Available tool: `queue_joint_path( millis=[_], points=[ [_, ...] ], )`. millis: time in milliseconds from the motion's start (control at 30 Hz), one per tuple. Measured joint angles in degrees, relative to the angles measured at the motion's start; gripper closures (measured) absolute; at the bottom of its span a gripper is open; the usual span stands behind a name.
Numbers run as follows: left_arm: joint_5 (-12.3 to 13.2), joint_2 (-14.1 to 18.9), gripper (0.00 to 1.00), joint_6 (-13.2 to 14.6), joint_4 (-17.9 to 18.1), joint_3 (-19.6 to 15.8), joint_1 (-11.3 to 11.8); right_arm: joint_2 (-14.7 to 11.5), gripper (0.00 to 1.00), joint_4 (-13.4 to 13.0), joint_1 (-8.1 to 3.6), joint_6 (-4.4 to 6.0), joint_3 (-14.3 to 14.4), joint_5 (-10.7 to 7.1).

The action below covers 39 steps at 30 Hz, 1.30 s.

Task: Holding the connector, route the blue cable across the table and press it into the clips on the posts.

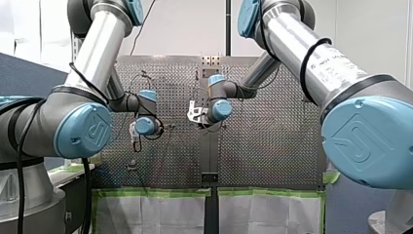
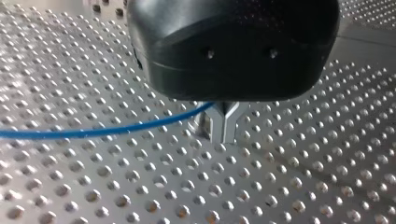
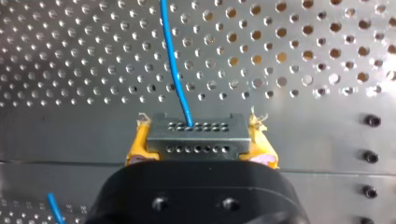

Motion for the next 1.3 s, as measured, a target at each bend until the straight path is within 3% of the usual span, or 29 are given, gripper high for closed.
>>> queue_joint_path(
  millis=[300, 367, 433, 467, 500, 533, 567, 600, 667, 733, 1000, 1300],
  points=[
    [0.05, -1.63, 0.96, -0.16, -1.95, 4.51, 0.55, 0.00, 1.00, -0.06, -1.37, 0.02, -0.05, -0.19],
    [0.05, -1.64, 0.78, -0.24, -2.11, 4.91, 0.64, 0.00, 1.00, -0.08, -1.54, -0.01, -0.09, -0.19],
    [0.12, -1.64, 0.74, -0.40, -2.22, 5.08, 0.69, 0.00, 1.00, -0.09, -1.63, -0.03, -0.11, -0.19],
    [0.18, -1.65, 0.60, -0.49, -2.31, 5.11, 0.70, 0.00, 1.00, -0.09, -1.65, -0.04, -0.10, -0.19],
    [0.25, -1.65, 0.60, -0.57, -2.42, 5.13, 0.72, 0.00, 1.00, -0.09, -1.66, -0.05, -0.10, -0.19],
    [0.32, -1.63, 0.51, -0.71, -2.69, 5.14, 0.78, 0.00, 1.00, -0.08, -1.67, -0.05, -0.11, -0.19],
    [0.35, -1.62, 0.32, -0.79, -3.01, 5.15, 0.85, 0.00, 1.00, -0.07, -1.67, -0.05, -0.11, -0.19],
    [0.35, -1.61, 0.32, -0.81, -3.39, 5.15, 0.92, 0.00, 1.00, -0.06, -1.68, -0.06, -0.11, -0.19],
    [0.29, -1.60, 0.06, -0.55, -4.40, 5.16, 1.08, 0.00, 1.00, -0.03, -1.68, -0.08, -0.11, -0.22],
    [-0.08, -1.60, 0.00, 0.14, -5.53, 5.16, 1.18, 0.00, 1.00, 0.03, -1.68, -0.11, -0.12, -0.25],
    [-3.25, -1.31, 0.00, 1.83, -10.08, 5.00, 0.83, 0.00, 1.00, 0.32, -1.69, -0.23, -0.07, -0.33],
    [-3.81, 2.48, 0.00, 1.41, -15.03, 1.29, 0.25, 0.00, 1.00, 0.66, -1.68, -0.32, -0.06, -0.37]
  ],
)
